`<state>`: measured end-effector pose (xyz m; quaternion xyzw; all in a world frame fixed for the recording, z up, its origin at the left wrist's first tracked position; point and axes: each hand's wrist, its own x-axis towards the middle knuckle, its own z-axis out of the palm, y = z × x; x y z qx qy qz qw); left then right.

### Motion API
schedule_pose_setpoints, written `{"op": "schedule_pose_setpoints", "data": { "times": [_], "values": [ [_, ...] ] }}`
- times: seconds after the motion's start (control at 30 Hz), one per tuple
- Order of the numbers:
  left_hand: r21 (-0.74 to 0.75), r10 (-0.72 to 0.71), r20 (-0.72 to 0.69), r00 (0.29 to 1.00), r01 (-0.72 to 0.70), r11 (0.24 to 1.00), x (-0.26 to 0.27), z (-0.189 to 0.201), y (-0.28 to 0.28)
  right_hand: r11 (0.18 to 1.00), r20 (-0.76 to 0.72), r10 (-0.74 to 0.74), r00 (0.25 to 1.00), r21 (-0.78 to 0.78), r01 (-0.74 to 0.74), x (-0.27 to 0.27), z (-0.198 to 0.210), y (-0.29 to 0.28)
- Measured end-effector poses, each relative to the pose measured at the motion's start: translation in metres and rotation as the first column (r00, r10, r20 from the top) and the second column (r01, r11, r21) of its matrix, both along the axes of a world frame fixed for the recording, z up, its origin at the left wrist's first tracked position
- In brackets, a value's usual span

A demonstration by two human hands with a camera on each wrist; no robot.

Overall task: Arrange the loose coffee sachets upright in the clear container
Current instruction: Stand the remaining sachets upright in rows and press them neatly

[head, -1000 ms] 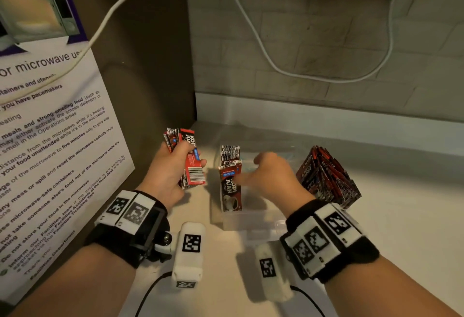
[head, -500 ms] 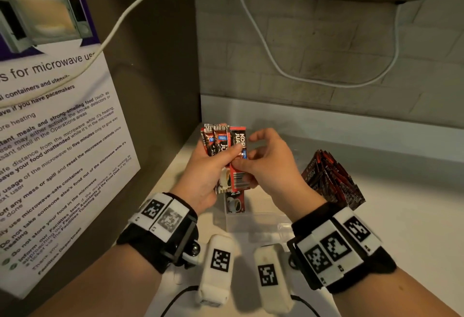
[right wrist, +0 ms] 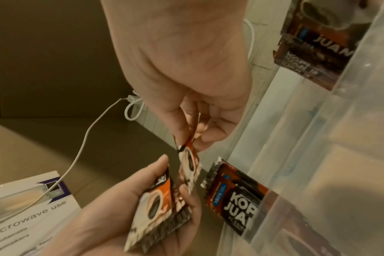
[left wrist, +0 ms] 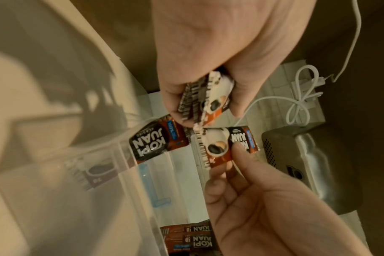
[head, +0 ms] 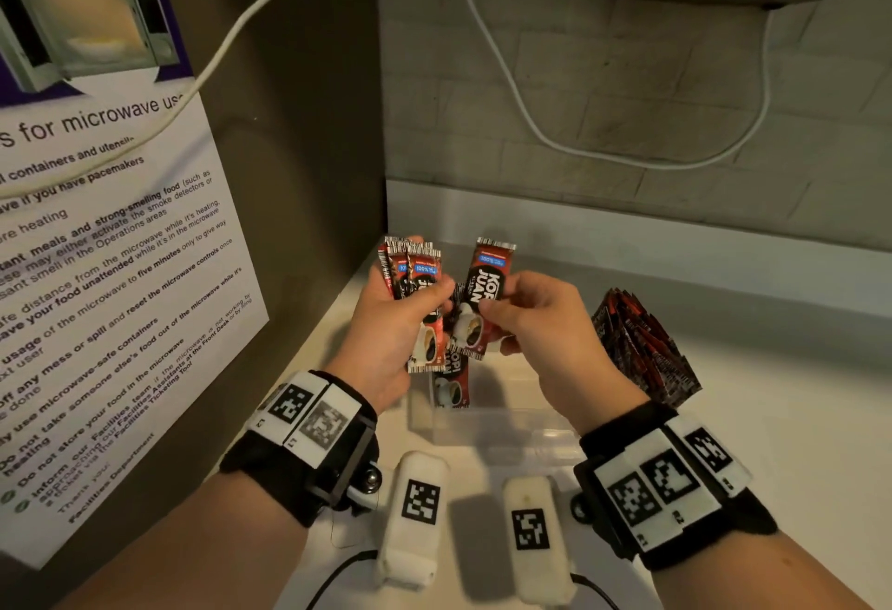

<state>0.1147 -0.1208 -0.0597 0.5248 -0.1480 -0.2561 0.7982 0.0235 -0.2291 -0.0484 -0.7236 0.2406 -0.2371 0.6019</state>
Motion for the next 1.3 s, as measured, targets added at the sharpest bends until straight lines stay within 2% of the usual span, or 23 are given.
{"op": "schedule_pose_setpoints", "data": {
  "times": [0.17, 0.3, 0.43, 0.53, 0.67, 0.87, 1.1, 1.23, 1.3],
  "values": [
    [0.026, 0.028, -0.019, 0.999, -0.027, 0.999, 0.002, -0.005, 0.004, 0.999, -0.011, -0.029, 1.000, 0.023, 0.029, -0.004, -0.008, -0.007],
    [0.054, 0.052, -0.086, 0.995, -0.047, 0.997, 0.004, -0.014, 0.013, 1.000, -0.109, -0.020, 0.994, 0.016, 0.022, -0.007, -0.016, -0.008],
    [0.084, 0.065, -0.179, 0.982, -0.051, 0.995, 0.007, -0.022, 0.017, 0.996, -0.242, 0.027, 0.970, -0.074, -0.046, 0.001, -0.030, -0.007],
    [0.126, 0.113, -0.294, 0.949, -0.079, 0.989, 0.013, -0.025, 0.020, 0.974, -0.357, -0.004, 0.934, -0.214, -0.078, 0.007, -0.038, -0.005],
    [0.111, 0.109, -0.423, 0.900, -0.068, 0.992, 0.015, -0.022, 0.023, 0.926, -0.447, -0.059, 0.892, -0.359, -0.118, 0.013, -0.036, -0.001],
    [0.053, 0.075, -0.487, 0.870, -0.056, 0.997, 0.011, -0.018, 0.024, 0.940, -0.477, -0.029, 0.878, -0.311, -0.138, 0.016, -0.041, 0.001],
    [0.049, 0.080, -0.434, 0.897, -0.065, 0.997, 0.016, -0.017, 0.028, 0.960, -0.400, -0.045, 0.915, -0.271, -0.071, 0.012, -0.041, -0.003],
    [0.005, 0.061, -0.386, 0.921, -0.064, 0.998, 0.016, -0.011, 0.030, 0.971, -0.178, -0.111, 0.978, -0.230, 0.069, 0.007, -0.028, -0.001],
    [-0.011, 0.024, -0.315, 0.949, -0.029, 1.000, 0.013, -0.007, 0.029, 0.980, -0.077, -0.100, 0.992, -0.178, 0.085, 0.004, -0.015, 0.003]
  ]
}}
